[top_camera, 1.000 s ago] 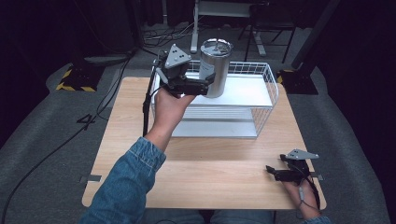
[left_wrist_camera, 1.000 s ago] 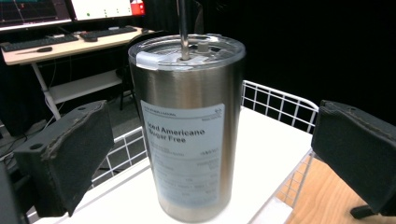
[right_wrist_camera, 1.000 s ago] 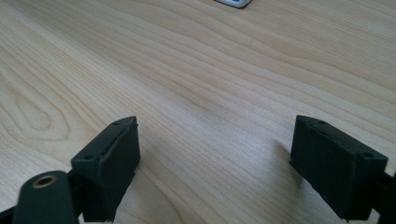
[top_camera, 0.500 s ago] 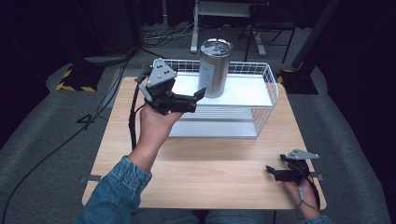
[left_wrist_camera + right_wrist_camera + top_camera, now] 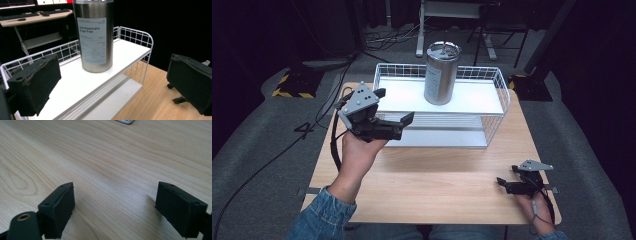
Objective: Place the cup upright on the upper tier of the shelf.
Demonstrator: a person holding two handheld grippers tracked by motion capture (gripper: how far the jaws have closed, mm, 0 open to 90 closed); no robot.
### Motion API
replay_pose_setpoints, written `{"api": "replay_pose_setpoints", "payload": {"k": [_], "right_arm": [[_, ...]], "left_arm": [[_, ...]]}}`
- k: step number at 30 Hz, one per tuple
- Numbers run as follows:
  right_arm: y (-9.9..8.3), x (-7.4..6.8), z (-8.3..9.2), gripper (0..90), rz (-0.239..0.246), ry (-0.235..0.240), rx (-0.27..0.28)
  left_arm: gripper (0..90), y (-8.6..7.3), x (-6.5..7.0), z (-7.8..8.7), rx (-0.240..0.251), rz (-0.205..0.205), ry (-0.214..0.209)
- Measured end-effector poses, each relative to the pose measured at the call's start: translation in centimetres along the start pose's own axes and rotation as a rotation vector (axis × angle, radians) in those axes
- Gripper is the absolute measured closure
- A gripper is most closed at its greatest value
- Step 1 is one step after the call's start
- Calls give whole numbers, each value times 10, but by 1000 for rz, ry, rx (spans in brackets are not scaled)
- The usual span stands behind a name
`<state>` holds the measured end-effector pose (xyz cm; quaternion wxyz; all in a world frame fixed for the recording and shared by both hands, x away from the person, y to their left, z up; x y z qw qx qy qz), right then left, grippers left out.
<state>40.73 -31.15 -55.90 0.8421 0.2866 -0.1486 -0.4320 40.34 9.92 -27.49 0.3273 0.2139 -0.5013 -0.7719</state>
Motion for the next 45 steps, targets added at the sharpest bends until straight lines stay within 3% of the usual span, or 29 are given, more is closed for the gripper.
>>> {"api": "replay_pose_setpoints", "payload": {"k": [10,18,27,45], "right_arm": [[0,0,0,159,0,0,0],[0,0,0,160,0,0,0],[0,0,0,160,0,0,0],[0,0,0,159,0,0,0]], "left_arm": [[0,-37,-5,8,-32,2,7],[0,-63,-11,9,-37,58,-1],[0,-95,-18,7,-75,48,49],[35,-154,-23,-2,-153,58,72]]}}
Point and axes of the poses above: each handheld gripper's, and its own axes: z roughly backward along the jaws, y roughly out of its top, x roughly to its right, the point moved 8 cm from there along -z, roughly forward along the jaws, and after that the axes turned 10 degrees about -x, right-handed, at the moved point
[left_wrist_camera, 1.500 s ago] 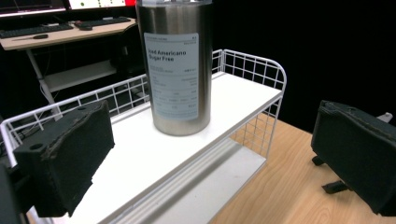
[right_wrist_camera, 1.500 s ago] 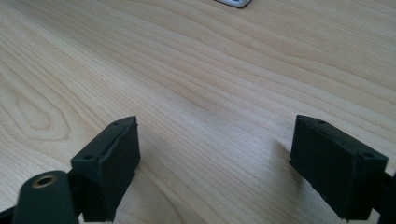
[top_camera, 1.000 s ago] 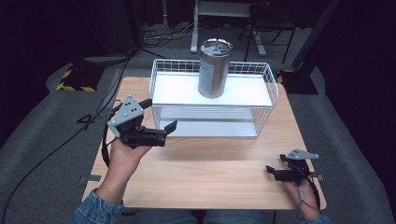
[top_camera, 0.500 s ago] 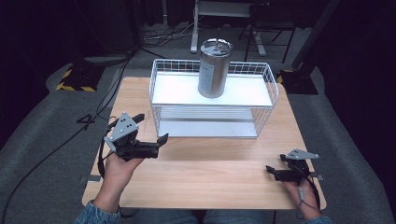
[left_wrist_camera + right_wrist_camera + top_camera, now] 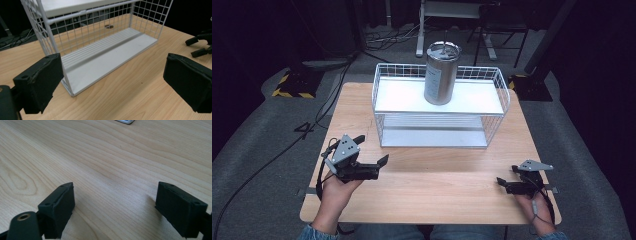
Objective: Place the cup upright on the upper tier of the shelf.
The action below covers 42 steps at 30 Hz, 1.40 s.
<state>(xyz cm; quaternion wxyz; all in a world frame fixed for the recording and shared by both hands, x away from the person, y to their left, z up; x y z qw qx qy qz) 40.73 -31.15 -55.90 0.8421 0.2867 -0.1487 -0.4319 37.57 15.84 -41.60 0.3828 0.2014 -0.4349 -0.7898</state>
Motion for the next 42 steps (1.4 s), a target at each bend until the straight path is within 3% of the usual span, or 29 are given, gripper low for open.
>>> {"api": "replay_pose_setpoints", "payload": {"k": [8,18,30,39,42], "right_arm": [[0,0,0,159,0,0,0],[0,0,0,160,-1,0,0],[0,0,0,160,0,0,0],[0,0,0,160,0,0,0],[0,0,0,159,0,0,0]], "left_arm": [[72,-31,-5,-13,-78,20,35],[96,-72,-14,-32,-189,86,61],[111,-114,-17,-50,-335,91,61],[137,-133,-18,-62,-422,68,99],[133,-133,-18,-63,-416,80,93]]}}
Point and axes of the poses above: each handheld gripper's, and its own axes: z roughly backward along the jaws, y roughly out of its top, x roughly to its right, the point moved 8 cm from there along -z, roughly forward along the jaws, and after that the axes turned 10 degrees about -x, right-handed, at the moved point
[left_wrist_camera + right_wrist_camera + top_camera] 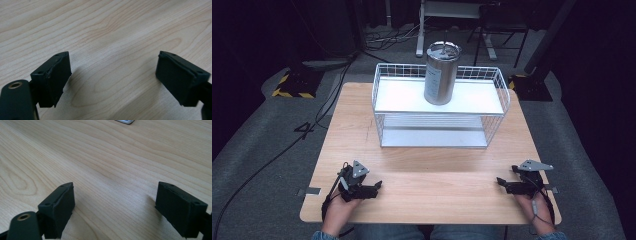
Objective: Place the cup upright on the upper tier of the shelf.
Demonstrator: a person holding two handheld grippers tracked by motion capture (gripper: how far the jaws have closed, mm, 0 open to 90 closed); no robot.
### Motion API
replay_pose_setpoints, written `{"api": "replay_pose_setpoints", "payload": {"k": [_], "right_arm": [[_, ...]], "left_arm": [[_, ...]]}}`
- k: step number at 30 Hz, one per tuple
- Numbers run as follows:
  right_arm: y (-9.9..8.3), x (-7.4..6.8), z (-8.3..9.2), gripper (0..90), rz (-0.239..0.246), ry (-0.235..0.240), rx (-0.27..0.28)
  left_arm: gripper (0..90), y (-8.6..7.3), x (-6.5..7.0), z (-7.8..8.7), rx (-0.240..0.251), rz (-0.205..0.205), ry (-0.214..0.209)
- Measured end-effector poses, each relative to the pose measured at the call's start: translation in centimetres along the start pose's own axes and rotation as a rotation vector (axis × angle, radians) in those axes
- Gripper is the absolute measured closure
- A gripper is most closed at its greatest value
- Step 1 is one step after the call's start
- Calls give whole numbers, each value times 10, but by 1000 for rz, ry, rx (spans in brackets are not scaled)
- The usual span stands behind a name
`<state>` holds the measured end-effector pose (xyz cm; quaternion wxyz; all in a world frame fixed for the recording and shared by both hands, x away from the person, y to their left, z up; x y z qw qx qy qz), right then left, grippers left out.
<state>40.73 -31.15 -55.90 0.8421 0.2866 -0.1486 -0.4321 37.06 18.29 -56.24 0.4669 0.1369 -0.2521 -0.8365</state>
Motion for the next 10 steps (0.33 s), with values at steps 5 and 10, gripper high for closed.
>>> {"api": "replay_pose_setpoints", "payload": {"k": [5,10], "right_arm": [[0,0,0,159,0,0,0],[0,0,0,159,0,0,0]], "left_arm": [[115,0,-1,-1,4,13,-14],[115,-1,-1,-1,3,21,-12]]}}
Point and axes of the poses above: each handheld gripper's, and its own axes: z roughly backward along the jaws, y roughly out of its top, x roughly to its right, the point moved 8 cm from there along -z, roughly forward along the jaws, and after that the axes turned 10 degrees about -x, right-handed, at the moved point
